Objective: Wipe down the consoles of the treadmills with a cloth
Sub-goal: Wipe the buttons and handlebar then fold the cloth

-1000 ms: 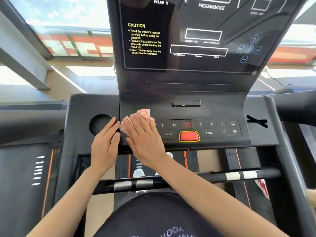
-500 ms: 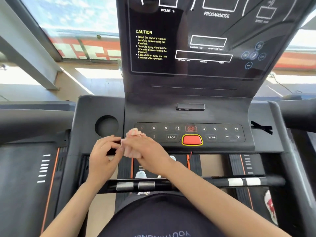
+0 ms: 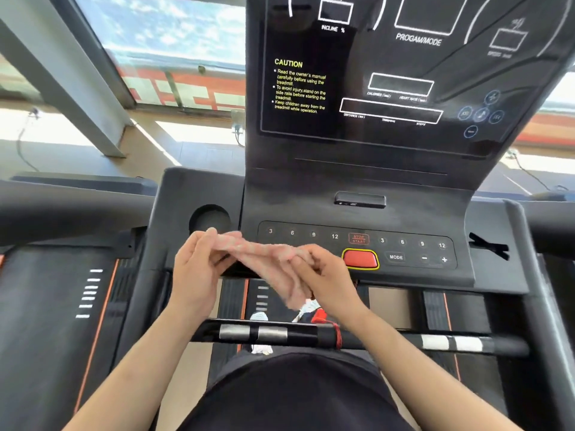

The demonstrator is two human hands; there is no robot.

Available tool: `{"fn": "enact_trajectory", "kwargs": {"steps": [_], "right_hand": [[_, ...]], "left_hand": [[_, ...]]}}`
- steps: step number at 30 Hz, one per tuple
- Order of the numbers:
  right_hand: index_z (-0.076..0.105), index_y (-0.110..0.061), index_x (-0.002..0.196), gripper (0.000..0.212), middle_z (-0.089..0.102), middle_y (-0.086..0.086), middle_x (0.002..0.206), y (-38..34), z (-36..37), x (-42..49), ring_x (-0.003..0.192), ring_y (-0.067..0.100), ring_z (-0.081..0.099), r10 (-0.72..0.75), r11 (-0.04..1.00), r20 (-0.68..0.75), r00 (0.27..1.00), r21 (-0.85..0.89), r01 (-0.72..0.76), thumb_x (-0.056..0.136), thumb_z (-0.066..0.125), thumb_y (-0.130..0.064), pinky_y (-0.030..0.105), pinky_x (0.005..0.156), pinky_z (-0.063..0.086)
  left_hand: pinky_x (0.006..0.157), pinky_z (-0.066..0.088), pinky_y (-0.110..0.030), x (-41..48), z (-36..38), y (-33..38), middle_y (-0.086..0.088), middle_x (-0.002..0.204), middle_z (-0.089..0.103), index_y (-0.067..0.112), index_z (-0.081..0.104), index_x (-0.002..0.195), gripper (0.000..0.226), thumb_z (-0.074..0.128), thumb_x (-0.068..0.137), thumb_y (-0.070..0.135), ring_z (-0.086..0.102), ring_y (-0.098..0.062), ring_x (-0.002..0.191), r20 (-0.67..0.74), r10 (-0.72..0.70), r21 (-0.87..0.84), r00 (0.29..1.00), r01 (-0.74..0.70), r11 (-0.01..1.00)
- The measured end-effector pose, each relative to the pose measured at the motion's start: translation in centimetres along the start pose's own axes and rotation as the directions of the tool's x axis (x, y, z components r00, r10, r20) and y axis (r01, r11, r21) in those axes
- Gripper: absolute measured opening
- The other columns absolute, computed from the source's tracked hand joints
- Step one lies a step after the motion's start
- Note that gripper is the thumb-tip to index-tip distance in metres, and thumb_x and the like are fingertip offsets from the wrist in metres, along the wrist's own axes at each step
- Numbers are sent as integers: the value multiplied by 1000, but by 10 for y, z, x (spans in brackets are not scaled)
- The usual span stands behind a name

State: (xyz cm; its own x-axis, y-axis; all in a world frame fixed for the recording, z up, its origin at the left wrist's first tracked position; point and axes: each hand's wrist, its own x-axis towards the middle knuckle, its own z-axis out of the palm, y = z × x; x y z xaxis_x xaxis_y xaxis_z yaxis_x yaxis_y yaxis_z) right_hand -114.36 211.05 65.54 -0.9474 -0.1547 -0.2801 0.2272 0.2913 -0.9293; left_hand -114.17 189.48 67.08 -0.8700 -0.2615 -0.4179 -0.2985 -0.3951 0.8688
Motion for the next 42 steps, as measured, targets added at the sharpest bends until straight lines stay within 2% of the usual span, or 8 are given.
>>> {"fn": "enact_trajectory", "kwargs": {"steps": [3, 6, 13, 18, 23, 28, 33, 42], "right_hand": [[47, -7, 73, 32, 51, -6, 60, 6, 11, -14, 52, 8, 47, 98, 994, -28, 995, 52, -96, 99, 64, -14, 24, 49, 43], [43, -18, 68, 39, 57, 0, 58, 8, 25, -26, 50, 15, 51, 175, 960, 8, 984, 219, -173, 97, 69, -22, 29, 54, 42], [68, 1, 100, 28, 67, 3, 74, 6, 35, -43, 67, 12, 58, 116, 968, 59, 991, 217, -126, 100, 63, -27, 23, 63, 47], [71, -15, 104, 14, 77, -3, 96, 17, 20, -50, 83, 11, 69, 111, 987, -15, 994, 121, -108, 90, 75, -11, 28, 76, 57], [69, -26, 96, 20, 72, -12, 96, 40, -5, -56, 80, 4, 66, 65, 980, -103, 993, -181, -83, 85, 78, -12, 14, 73, 49], [71, -27, 106, 24, 67, -13, 103, 73, -36, -55, 99, 11, 63, 21, 832, 134, 991, -552, 57, 84, 65, -34, 30, 88, 53], [73, -23, 106, 28, 70, -5, 101, 90, -60, -56, 94, 23, 64, -31, 718, 308, 951, -654, 236, 85, 57, -34, 41, 85, 56], [73, -18, 108, 27, 71, 0, 105, 108, -93, -63, 92, 27, 65, -120, 721, 472, 873, -563, 404, 87, 61, -30, 38, 85, 55]], "left_hand": [[65, 51, -35, -7, -9, -3, -5, 76, 66, 14, 61, 92, 18, 49, 105, 19, 64, -18, 67, 29, -81, 47, 996, 80, 996], [67, 57, -35, -19, -14, -12, -4, 94, 70, 25, 66, 124, 26, 54, 103, 16, 68, -17, 79, 115, -143, 174, 983, 121, 977], [89, 55, -22, -43, -6, -37, 2, 116, 75, 24, 69, 120, 39, 74, 81, 23, 69, -8, 105, 411, -144, 406, 900, -39, 913], [80, 55, -21, -44, -2, -44, 3, 98, 78, 16, 73, 100, 15, 74, 87, 9, 71, -5, 89, 376, -73, 421, 924, -100, 902], [81, 54, -20, -30, 13, -34, 3, 97, 76, 28, 74, 96, 40, 60, 90, -9, 71, -2, 91, 52, 186, 460, 981, -189, 868], [91, 55, -21, -14, 41, -35, 2, 121, 63, 23, 69, 118, 31, 58, 97, 3, 61, 9, 109, 81, 436, 610, 896, -390, 689], [104, 47, -42, 5, 58, -83, 2, 148, 56, 23, 56, 143, 51, 55, 92, 18, 53, -24, 132, 327, 457, 895, 827, -427, 132], [88, 47, -32, -33, 99, -107, 6, 116, 75, 14, 77, 109, 21, 64, 95, 5, 65, -14, 100, 661, 312, 676, 682, -722, 146]]}}
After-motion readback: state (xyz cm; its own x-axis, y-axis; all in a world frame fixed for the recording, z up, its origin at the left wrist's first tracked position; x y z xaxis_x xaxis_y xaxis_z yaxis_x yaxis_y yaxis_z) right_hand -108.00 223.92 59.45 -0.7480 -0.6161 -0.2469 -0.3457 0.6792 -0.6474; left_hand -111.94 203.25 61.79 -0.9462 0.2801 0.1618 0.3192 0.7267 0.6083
